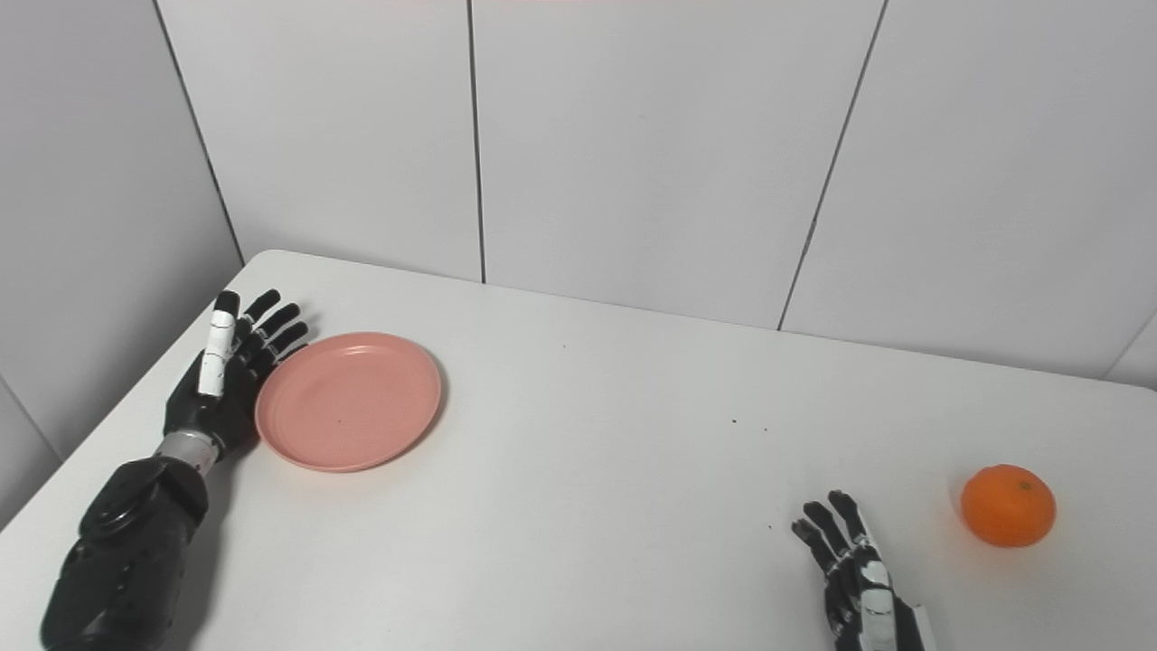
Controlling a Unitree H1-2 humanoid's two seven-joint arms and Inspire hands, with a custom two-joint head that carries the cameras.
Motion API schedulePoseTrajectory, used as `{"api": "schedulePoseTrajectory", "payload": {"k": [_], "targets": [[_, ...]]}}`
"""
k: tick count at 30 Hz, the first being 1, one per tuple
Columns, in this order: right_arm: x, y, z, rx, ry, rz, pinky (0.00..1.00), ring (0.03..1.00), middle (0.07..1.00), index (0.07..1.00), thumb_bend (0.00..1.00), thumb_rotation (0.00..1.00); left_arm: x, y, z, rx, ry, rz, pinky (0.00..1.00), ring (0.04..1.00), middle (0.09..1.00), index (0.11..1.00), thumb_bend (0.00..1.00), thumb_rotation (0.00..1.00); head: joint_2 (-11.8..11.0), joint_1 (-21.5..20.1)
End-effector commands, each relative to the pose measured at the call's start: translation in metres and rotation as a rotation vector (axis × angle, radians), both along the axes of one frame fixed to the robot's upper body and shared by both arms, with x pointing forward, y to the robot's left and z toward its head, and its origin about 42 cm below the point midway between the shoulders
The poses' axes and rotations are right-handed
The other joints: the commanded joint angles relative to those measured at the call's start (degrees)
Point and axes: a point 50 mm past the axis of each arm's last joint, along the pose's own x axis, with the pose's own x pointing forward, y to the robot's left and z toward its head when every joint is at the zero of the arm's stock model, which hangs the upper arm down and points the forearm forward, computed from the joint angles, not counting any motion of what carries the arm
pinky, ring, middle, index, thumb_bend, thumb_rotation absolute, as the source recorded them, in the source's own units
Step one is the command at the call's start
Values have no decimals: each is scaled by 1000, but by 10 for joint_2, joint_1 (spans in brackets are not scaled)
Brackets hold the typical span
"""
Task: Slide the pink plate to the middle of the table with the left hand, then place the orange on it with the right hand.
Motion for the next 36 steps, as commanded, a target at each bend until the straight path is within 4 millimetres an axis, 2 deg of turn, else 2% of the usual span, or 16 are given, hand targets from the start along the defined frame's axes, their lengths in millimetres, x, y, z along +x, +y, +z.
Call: {"api": "schedulePoseTrajectory", "payload": {"k": [1,11,23,36], "targets": [[-17,11,-25,35,81,0,1000,877,890,929,792,999,2,-9,5,-8,-10,-22,839,877,866,879,868,784,2,-1],[-17,15,-24,41,82,6,1000,875,890,929,798,1000,3,-34,2,-8,5,-72,814,868,876,867,899,792,4,-7],[-17,17,-24,45,81,8,1000,875,891,923,794,998,2,-66,-8,-18,32,-79,768,840,821,848,907,773,6,-10],[-16,21,-22,36,70,7,996,858,883,920,799,997,4,-99,-20,-58,42,-109,790,841,846,850,938,766,10,-17]]}}
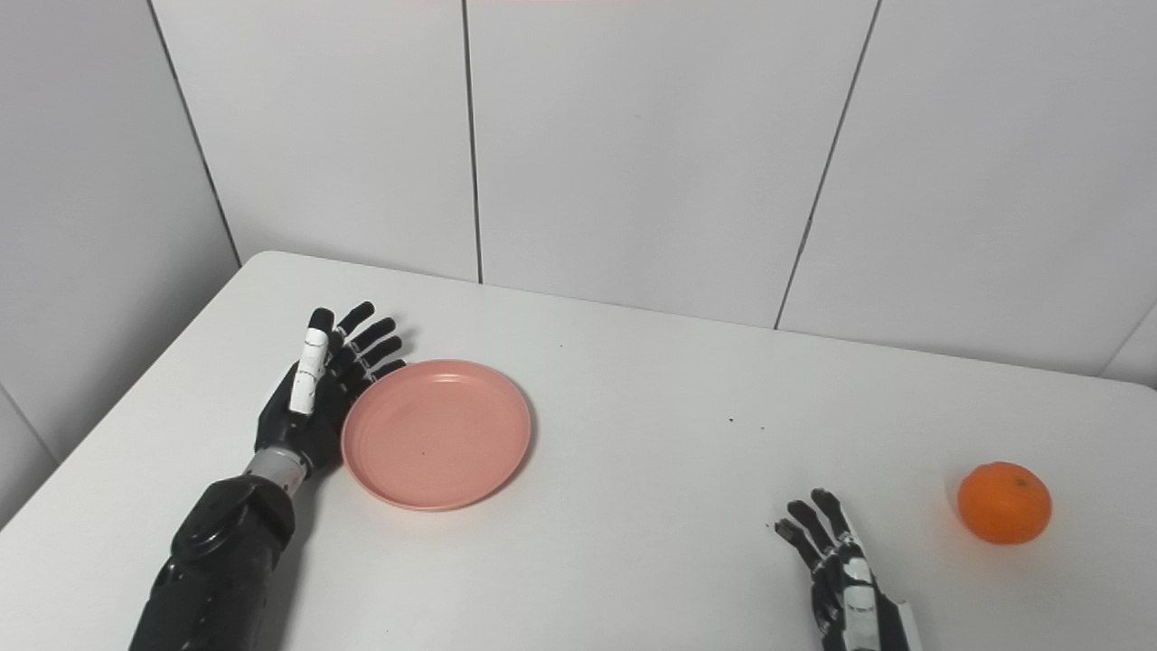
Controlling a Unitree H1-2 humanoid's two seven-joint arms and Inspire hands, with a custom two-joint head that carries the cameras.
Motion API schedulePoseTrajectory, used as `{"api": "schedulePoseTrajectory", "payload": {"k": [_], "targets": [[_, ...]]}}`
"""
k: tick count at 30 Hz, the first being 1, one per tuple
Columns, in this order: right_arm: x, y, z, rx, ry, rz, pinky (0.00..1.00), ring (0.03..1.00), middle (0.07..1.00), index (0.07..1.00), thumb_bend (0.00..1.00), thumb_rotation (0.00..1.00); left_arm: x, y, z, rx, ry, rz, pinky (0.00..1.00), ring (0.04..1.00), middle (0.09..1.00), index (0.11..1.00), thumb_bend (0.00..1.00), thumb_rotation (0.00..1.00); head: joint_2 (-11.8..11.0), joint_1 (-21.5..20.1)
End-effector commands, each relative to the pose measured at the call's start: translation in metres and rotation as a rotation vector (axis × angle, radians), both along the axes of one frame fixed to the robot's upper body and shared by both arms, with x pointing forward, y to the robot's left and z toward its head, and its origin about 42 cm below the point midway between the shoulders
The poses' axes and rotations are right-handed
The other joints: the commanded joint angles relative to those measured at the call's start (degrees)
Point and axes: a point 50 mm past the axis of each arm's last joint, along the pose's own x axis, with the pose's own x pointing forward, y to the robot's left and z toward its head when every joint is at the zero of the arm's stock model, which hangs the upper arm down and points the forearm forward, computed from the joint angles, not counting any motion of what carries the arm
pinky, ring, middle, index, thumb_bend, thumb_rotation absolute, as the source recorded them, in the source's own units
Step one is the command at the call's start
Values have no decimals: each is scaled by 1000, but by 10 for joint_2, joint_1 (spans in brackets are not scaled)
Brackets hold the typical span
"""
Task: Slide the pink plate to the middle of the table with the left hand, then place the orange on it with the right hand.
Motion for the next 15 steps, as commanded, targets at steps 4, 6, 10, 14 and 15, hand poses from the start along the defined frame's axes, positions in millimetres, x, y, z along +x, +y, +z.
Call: {"api": "schedulePoseTrajectory", "payload": {"k": [4,6,10,14,15], "targets": [[-15,14,-22,42,69,10,994,855,883,923,805,996,-2,-16,-15,-12,57,5,791,832,820,825,938,760,2,-3],[-16,15,-22,40,72,12,997,858,884,924,807,998,-3,-23,-18,-20,64,8,800,833,820,822,932,760,4,-5],[-16,17,-21,42,73,15,1000,858,881,924,810,995,-4,-30,-19,-34,71,-2,831,846,830,831,902,764,7,-9],[-16,19,-20,43,72,16,996,859,884,925,797,1000,-4,-35,-21,-33,76,-11,842,847,830,829,893,784,8,-14],[-16,20,-20,43,71,16,992,858,884,926,795,1000,-5,-36,-20,-34,77,-14,850,848,830,829,893,786,8,-14]]}}
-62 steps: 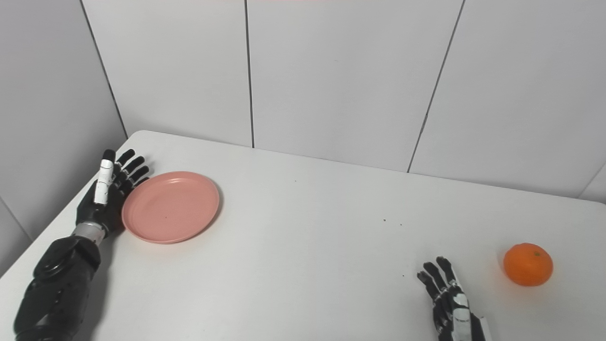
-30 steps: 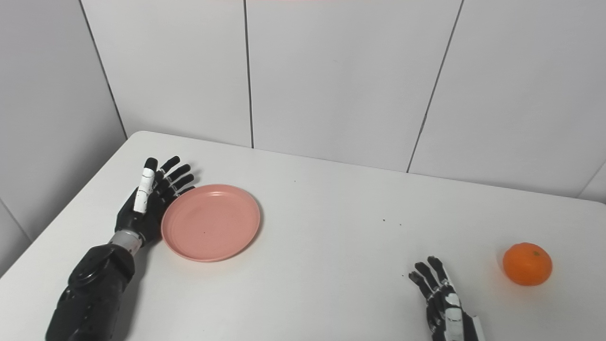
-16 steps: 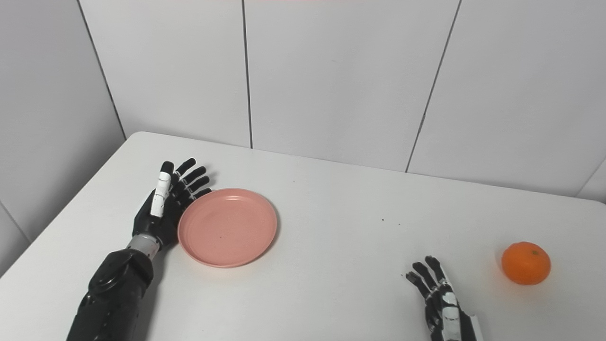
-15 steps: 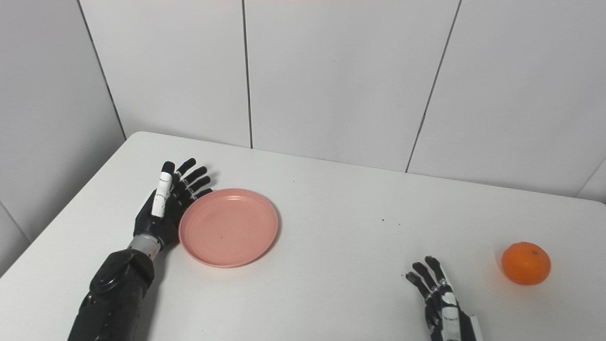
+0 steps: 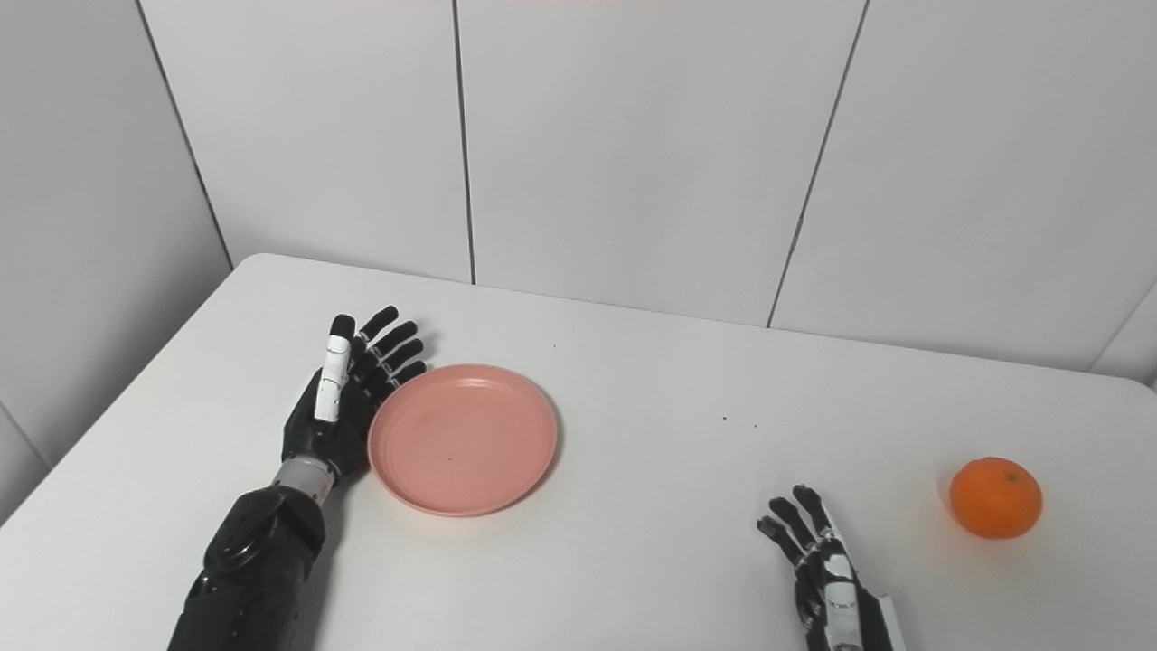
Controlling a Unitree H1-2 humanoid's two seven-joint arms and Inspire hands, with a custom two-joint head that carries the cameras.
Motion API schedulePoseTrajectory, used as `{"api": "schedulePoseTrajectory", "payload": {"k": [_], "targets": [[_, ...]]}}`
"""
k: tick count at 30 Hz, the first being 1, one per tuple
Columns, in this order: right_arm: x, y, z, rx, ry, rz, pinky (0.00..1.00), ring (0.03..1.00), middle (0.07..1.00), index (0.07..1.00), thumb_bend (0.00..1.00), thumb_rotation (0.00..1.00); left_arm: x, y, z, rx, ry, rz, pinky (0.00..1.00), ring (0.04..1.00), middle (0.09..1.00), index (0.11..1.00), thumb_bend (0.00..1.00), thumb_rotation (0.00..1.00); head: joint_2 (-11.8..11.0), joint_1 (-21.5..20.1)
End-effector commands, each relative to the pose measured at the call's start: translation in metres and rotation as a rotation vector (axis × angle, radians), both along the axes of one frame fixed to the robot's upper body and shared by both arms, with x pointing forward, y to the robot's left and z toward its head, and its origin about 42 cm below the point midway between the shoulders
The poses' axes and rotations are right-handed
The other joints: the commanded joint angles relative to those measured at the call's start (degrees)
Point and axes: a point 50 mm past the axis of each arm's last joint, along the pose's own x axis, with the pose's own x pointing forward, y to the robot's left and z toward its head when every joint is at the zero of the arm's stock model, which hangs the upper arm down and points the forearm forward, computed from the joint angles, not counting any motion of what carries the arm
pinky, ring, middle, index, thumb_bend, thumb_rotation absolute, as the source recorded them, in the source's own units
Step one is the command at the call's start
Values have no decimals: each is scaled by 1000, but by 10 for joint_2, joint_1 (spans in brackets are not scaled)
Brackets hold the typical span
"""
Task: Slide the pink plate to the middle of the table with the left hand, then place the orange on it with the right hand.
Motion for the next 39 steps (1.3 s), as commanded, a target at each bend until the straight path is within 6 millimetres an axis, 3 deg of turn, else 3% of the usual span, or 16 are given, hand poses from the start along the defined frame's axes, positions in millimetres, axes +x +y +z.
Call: {"api": "schedulePoseTrajectory", "payload": {"k": [1,6,30,39], "targets": [[-15,15,-20,48,70,2,986,856,882,925,795,1000,-7,-8,-17,-5,82,-14,860,850,832,832,890,787,1,-3],[-15,18,-19,42,68,3,969,848,878,921,792,999,-8,-13,-17,-13,86,-26,893,861,832,840,900,776,5,-10],[-11,39,-7,52,72,-4,943,832,864,901,823,968,-9,-49,-6,-58,102,-57,814,839,817,810,896,784,37,-82],[-8,53,-6,44,77,3,993,833,863,902,850,974,-10,-52,-4,-75,108,-63,818,835,810,815,911,793,36,-143]]}}
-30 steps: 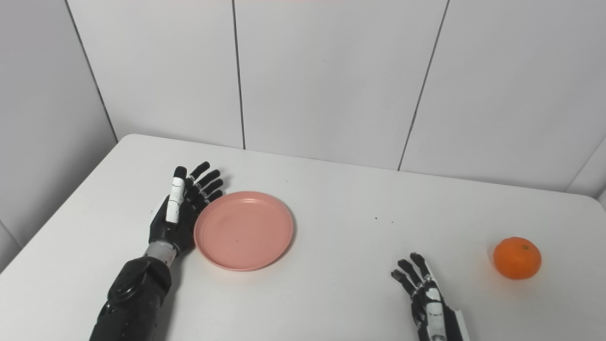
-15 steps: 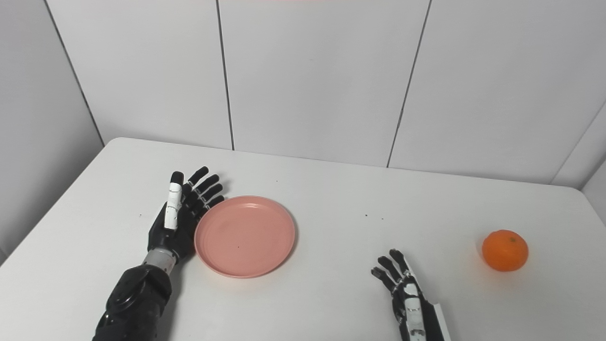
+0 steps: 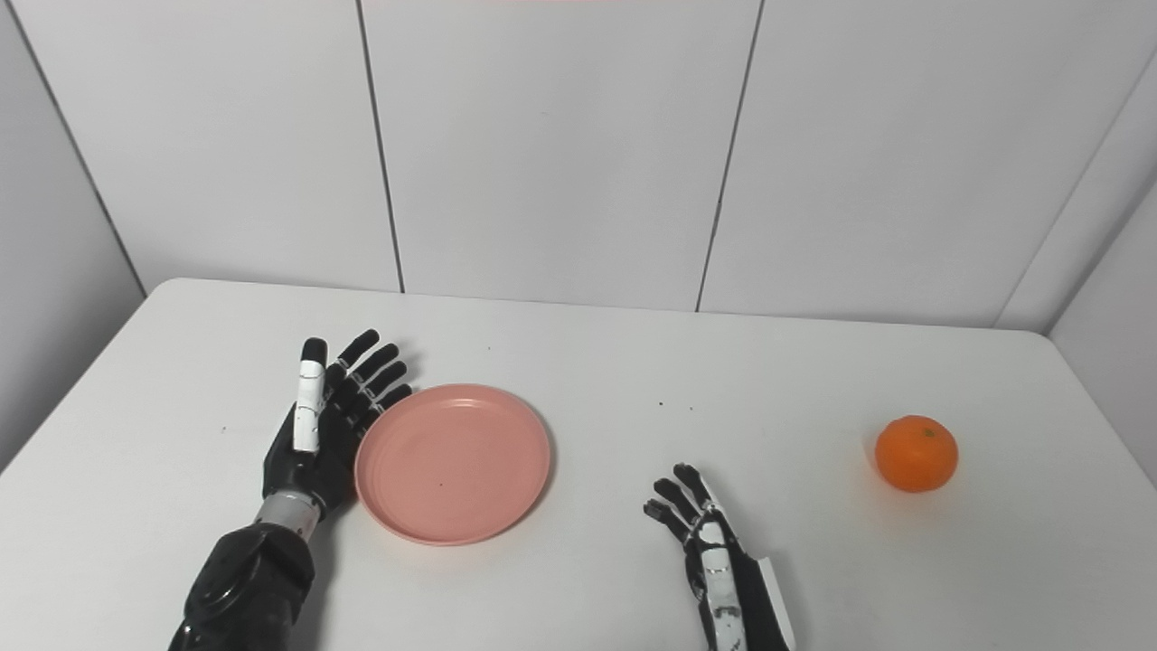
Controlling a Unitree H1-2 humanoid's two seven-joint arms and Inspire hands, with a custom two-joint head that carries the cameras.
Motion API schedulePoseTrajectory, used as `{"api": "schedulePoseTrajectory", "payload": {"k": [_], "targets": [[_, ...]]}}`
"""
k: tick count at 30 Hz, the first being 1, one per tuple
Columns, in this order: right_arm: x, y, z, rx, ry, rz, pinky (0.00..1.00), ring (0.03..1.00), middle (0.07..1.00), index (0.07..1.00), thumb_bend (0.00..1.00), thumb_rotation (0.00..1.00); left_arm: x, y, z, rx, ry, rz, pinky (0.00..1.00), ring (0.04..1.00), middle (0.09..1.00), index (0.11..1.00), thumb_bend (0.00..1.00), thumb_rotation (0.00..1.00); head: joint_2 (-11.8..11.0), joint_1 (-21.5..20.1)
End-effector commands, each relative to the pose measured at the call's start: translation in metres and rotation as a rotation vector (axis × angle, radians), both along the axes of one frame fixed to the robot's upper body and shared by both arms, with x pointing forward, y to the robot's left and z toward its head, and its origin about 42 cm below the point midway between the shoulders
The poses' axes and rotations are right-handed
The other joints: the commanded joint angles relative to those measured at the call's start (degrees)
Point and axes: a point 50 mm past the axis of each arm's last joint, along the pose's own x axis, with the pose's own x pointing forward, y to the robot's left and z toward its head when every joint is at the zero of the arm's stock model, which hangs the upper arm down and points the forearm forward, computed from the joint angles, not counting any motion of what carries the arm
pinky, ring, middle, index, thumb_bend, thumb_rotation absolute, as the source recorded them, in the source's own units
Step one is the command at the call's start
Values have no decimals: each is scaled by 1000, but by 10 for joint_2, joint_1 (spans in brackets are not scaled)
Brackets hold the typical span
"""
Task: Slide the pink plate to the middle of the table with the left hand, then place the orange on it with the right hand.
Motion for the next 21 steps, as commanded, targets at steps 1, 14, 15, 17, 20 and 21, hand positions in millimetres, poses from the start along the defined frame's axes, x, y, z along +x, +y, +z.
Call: {"api": "schedulePoseTrajectory", "payload": {"k": [1,14,15,17,20,21], "targets": [[-5,11,-10,26,59,-3,988,831,862,902,850,970,-4,-3,-10,-11,70,-15,827,838,811,818,907,792,-1,-15],[-3,30,-9,24,75,-7,993,824,853,892,881,966,-4,-3,-12,-42,83,-18,877,863,815,827,878,783,1,-68],[-2,32,-9,23,78,-7,997,823,852,892,887,967,-4,-3,-12,-44,83,-17,872,862,816,823,878,783,1,-68],[-1,34,-8,22,81,-7,1000,824,853,895,898,968,-3,-3,-11,-54,82,-16,873,862,816,816,887,780,2,-75],[0,36,-8,20,78,-5,1000,825,854,899,904,971,-2,-2,-10,-60,80,-20,887,866,819,816,901,772,4,-84],[0,37,-7,21,76,-5,1000,824,854,899,904,972,-2,-2,-10,-59,78,-22,886,867,819,816,904,771,4,-84]]}}
